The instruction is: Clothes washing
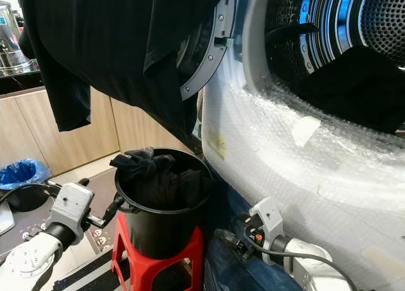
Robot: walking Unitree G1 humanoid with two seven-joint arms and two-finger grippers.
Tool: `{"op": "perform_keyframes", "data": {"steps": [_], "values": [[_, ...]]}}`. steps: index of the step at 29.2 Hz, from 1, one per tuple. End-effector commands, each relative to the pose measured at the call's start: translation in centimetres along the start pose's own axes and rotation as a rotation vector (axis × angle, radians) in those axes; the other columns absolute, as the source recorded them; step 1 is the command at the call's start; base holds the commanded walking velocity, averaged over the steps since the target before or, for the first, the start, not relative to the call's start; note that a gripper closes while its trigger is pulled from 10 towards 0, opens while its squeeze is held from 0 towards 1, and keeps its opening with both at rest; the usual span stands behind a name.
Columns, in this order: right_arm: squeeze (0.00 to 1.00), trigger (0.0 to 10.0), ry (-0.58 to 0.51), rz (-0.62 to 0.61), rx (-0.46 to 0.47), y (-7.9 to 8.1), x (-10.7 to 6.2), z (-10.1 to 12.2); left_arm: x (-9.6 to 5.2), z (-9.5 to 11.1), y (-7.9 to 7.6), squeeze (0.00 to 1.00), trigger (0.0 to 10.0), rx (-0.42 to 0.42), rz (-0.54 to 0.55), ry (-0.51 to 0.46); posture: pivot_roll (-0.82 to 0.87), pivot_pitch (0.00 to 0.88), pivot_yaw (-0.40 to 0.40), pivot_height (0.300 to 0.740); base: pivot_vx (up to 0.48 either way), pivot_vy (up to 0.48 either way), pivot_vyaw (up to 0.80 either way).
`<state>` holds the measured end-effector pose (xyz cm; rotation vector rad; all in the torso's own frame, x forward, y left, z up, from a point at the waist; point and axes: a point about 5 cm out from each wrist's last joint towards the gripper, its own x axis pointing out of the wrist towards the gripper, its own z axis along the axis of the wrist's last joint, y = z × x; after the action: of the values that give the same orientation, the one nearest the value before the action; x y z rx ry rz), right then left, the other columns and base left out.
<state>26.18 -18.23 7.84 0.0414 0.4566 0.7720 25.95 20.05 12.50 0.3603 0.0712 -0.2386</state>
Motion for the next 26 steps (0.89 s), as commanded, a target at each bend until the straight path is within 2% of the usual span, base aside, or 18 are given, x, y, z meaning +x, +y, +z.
{"op": "perform_keyframes", "data": {"steps": [1,7,13,16,19,21,26], "values": [[0.00,10.0,-0.033,0.025,-0.021,0.6,-0.1,0.7,0.6,0.0,1.0,0.00,10.0,0.000,0.008,-0.011,0.09,0.000,-0.077,0.740,0.000,0.000,0.00],[0.00,10.0,-0.070,0.084,-0.038,1.5,-0.7,1.2,2.5,-1.2,2.5,0.00,10.0,-0.032,0.013,0.009,0.06,0.000,-0.074,0.740,0.000,0.000,0.00],[0.00,10.0,-0.090,0.130,-0.050,2.2,-1.4,1.5,3.7,-2.0,3.0,0.00,10.0,-0.066,0.001,0.028,0.05,0.000,-0.073,0.740,0.000,0.000,0.00],[0.00,10.0,-0.131,0.186,-0.051,3.2,-2.2,2.2,5.3,-2.6,3.4,0.00,10.0,-0.089,-0.020,0.048,0.03,0.000,-0.077,0.740,0.000,0.000,0.00],[0.00,10.0,-0.136,0.203,-0.052,3.5,-2.5,2.3,5.8,-2.6,3.5,0.00,10.0,-0.087,-0.026,0.051,0.02,0.000,-0.075,0.740,0.000,0.000,0.00],[0.00,10.0,-0.135,0.207,-0.055,3.8,-3.2,2.4,7.0,-2.6,4.0,0.00,10.0,-0.081,-0.012,0.068,-0.01,0.000,-0.067,0.740,0.000,0.000,0.00],[0.00,10.0,-0.137,0.193,-0.049,4.0,-4.0,2.3,7.1,-2.7,5.0,0.00,10.0,-0.111,0.015,0.073,-0.03,0.000,-0.062,0.740,0.000,0.000,0.00]]}}
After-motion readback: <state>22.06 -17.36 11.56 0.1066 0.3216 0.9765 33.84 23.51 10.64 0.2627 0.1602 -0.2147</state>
